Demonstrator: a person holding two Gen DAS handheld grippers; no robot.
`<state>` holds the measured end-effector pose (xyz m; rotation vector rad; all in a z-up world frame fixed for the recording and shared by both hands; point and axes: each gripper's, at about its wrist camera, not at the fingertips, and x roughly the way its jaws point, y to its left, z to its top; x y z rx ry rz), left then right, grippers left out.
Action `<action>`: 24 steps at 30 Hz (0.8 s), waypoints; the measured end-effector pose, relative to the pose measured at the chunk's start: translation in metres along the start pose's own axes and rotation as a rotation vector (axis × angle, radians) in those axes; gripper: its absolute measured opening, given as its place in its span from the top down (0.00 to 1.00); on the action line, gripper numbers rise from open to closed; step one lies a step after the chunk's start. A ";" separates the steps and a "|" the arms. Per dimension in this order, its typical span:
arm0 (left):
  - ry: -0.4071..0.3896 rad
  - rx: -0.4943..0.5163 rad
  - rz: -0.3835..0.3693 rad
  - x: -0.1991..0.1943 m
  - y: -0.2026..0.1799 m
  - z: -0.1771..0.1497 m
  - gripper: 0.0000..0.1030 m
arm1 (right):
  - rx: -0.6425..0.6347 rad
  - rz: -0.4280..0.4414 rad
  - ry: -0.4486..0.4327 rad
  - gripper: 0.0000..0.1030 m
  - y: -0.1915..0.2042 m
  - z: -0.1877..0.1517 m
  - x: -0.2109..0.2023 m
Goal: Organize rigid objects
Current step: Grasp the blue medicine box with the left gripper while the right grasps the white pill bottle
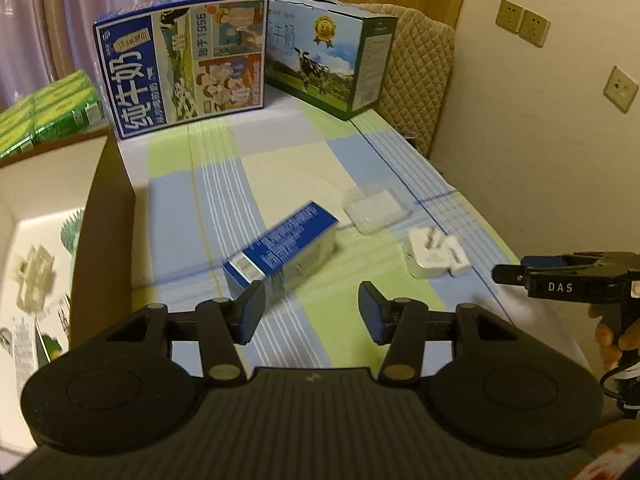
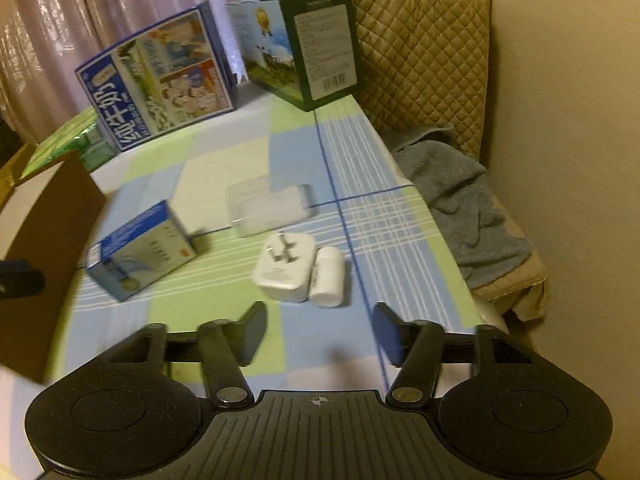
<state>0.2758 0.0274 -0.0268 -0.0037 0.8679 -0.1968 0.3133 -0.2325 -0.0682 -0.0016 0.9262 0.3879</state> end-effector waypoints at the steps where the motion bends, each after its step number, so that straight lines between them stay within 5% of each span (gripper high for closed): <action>1: -0.004 0.005 0.003 0.003 0.002 0.003 0.55 | 0.002 -0.006 0.007 0.57 -0.003 0.002 0.006; 24: 0.085 0.164 0.028 0.079 0.009 0.030 0.54 | -0.022 0.003 0.060 0.77 -0.007 0.013 0.073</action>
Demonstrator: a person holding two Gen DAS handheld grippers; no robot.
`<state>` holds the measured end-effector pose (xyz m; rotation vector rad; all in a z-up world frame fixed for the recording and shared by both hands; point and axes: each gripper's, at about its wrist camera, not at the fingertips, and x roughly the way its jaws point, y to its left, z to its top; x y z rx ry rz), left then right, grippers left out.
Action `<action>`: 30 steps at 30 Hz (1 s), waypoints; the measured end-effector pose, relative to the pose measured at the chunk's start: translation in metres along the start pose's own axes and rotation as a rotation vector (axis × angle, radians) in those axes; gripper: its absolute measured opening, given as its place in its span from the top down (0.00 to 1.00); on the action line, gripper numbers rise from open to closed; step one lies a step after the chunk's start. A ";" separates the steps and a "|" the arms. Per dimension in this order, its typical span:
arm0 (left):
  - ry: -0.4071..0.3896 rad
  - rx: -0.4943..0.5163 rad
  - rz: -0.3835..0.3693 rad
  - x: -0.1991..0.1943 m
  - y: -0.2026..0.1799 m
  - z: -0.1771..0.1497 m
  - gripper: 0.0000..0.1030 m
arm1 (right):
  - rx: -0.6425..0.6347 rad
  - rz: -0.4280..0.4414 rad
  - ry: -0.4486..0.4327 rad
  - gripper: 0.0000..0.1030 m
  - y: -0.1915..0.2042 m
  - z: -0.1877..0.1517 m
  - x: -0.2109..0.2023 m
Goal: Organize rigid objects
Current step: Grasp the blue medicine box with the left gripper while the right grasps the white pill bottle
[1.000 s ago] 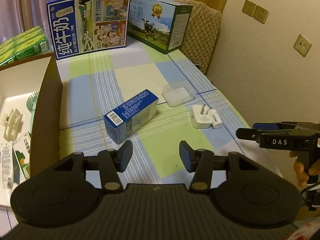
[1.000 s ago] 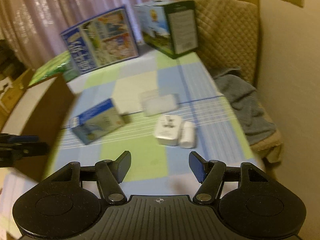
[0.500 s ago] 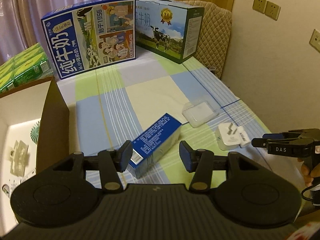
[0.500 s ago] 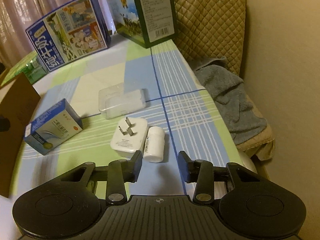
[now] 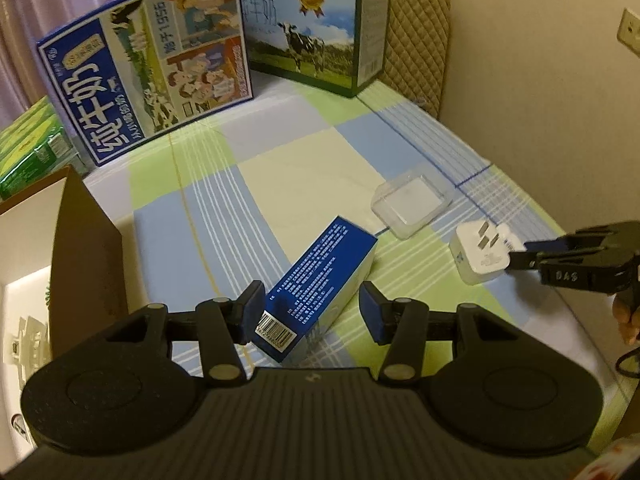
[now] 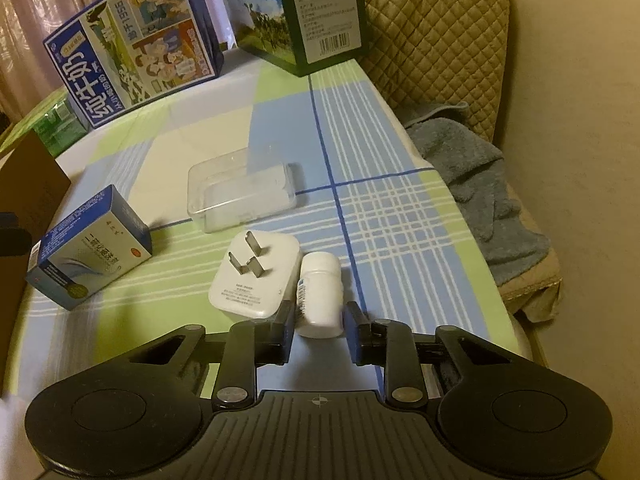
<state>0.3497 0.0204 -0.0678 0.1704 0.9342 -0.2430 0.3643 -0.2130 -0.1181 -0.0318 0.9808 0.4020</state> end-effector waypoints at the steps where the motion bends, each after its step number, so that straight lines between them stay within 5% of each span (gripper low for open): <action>1: 0.007 0.005 0.001 0.003 0.000 0.000 0.54 | -0.003 0.001 0.000 0.77 0.000 0.000 0.000; 22: 0.106 0.180 0.030 0.042 0.000 0.001 0.56 | -0.035 0.025 0.032 0.77 0.004 -0.035 -0.026; 30: 0.116 0.088 0.049 0.026 -0.005 -0.014 0.66 | -0.101 0.083 0.044 0.77 0.022 -0.046 -0.029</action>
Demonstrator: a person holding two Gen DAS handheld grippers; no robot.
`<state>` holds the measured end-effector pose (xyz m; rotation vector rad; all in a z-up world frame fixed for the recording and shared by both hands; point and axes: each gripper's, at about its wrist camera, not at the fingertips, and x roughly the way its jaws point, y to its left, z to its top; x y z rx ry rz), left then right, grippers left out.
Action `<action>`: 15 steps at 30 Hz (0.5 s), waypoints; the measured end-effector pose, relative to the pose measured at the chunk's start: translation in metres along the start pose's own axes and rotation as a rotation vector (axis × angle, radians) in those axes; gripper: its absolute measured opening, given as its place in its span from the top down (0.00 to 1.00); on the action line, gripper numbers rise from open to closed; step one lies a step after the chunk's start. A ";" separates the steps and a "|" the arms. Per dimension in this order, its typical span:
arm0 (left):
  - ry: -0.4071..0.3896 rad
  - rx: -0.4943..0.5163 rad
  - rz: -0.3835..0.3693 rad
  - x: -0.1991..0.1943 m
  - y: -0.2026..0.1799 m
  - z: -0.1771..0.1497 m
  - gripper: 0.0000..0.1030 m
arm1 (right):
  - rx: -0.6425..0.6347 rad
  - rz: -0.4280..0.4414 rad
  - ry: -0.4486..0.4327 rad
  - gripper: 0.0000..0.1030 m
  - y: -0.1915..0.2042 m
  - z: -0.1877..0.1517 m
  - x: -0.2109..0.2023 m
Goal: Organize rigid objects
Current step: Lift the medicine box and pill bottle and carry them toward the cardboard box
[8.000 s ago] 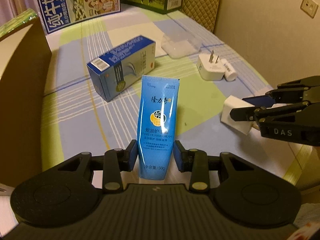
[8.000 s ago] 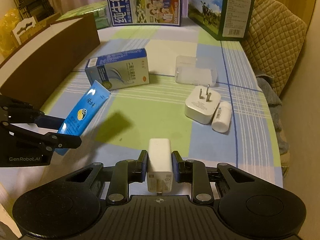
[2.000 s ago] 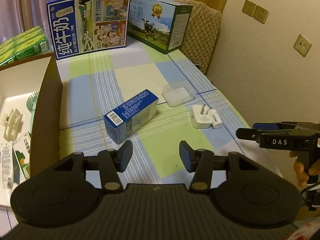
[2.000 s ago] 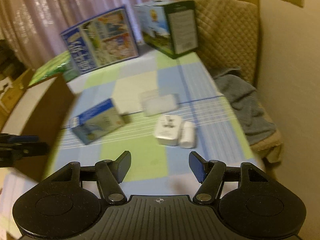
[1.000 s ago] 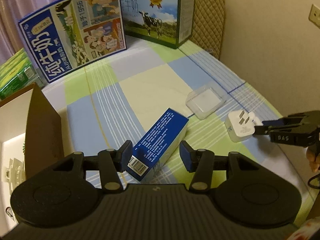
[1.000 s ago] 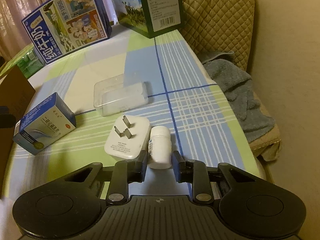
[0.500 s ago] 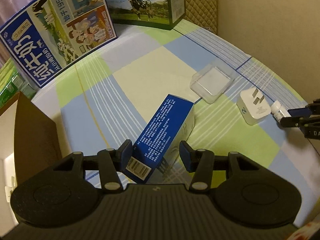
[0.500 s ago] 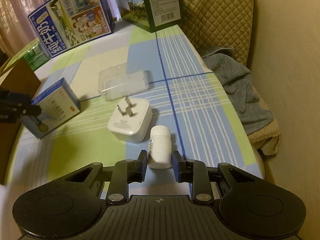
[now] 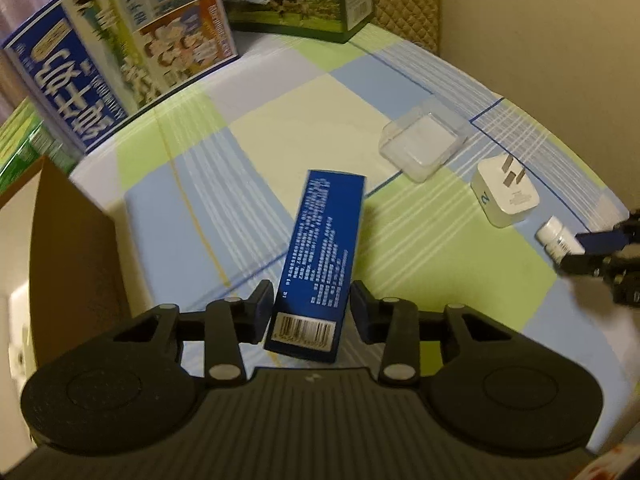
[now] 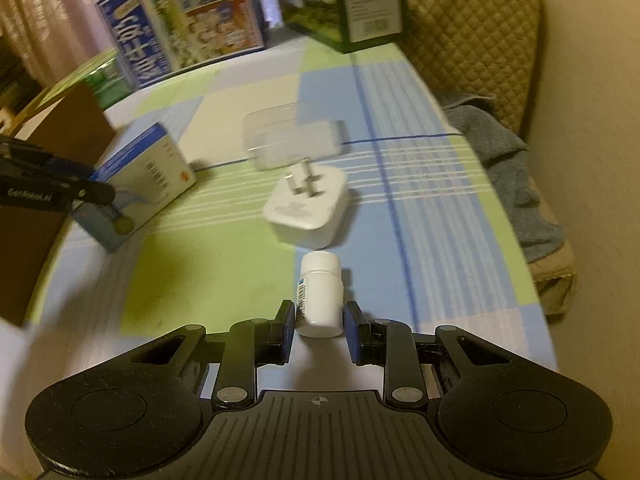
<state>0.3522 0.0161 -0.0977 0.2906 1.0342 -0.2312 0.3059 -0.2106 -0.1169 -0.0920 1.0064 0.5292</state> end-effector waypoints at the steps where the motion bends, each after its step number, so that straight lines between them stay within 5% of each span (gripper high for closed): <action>1: 0.006 -0.018 0.000 -0.002 -0.001 -0.003 0.66 | -0.012 0.008 0.000 0.77 0.003 -0.001 0.000; 15: 0.067 -0.215 -0.015 -0.053 -0.021 -0.075 0.66 | -0.124 0.103 0.030 0.77 0.037 -0.012 0.004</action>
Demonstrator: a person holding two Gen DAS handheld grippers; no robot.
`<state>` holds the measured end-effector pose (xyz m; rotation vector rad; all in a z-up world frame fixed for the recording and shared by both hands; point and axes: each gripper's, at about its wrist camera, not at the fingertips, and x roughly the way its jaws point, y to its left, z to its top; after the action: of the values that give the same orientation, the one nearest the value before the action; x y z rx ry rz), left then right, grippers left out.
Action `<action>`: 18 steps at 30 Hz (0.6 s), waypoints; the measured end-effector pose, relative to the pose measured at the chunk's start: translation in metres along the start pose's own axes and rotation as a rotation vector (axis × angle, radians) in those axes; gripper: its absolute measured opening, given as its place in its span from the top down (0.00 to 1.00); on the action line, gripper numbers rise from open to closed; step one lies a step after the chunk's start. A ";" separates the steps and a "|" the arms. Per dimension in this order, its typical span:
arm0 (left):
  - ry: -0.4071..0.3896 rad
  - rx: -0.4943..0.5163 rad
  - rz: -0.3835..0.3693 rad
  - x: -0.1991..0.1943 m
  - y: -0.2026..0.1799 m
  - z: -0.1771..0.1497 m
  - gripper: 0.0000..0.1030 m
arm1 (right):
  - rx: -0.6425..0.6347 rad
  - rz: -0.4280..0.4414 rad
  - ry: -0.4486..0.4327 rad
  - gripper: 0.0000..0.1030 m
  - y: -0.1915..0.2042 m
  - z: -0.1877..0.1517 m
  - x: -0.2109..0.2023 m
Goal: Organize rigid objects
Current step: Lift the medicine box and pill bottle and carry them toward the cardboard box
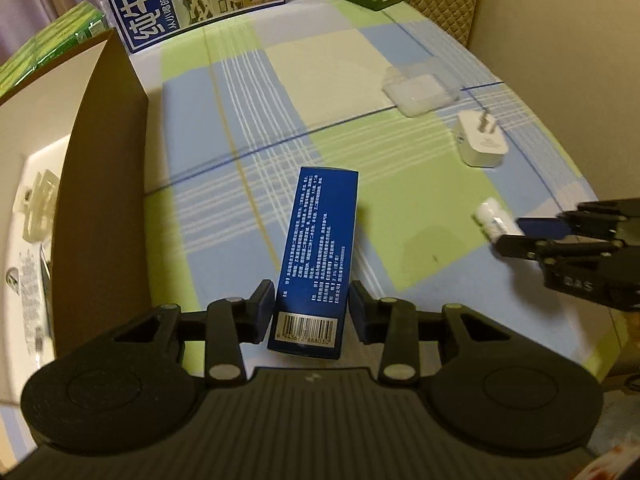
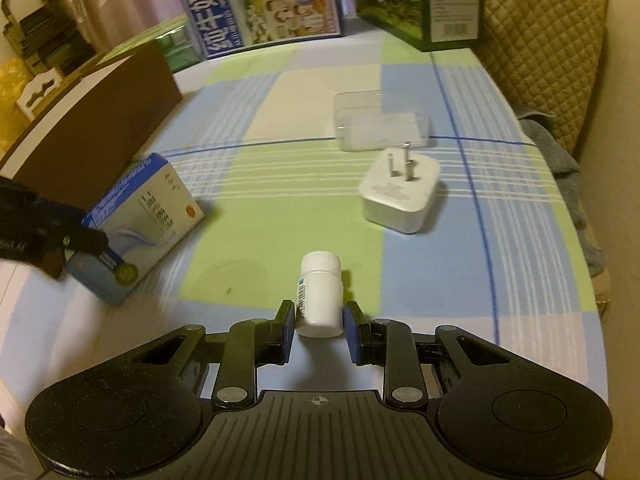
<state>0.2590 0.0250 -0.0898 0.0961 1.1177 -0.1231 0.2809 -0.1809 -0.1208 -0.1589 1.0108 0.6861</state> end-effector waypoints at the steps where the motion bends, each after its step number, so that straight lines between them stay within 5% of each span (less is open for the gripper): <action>1: -0.010 -0.004 -0.013 -0.001 -0.001 -0.002 0.66 | -0.003 0.005 0.009 0.77 0.002 0.000 0.001; 10: -0.025 0.029 -0.037 0.013 -0.011 0.011 0.60 | 0.030 -0.010 0.034 0.75 0.005 0.003 0.007; 18: 0.017 0.014 -0.010 0.032 -0.011 0.010 0.66 | 0.029 -0.031 0.029 0.74 0.009 0.010 0.013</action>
<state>0.2802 0.0110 -0.1142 0.1043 1.1350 -0.1395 0.2867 -0.1637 -0.1241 -0.1590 1.0435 0.6418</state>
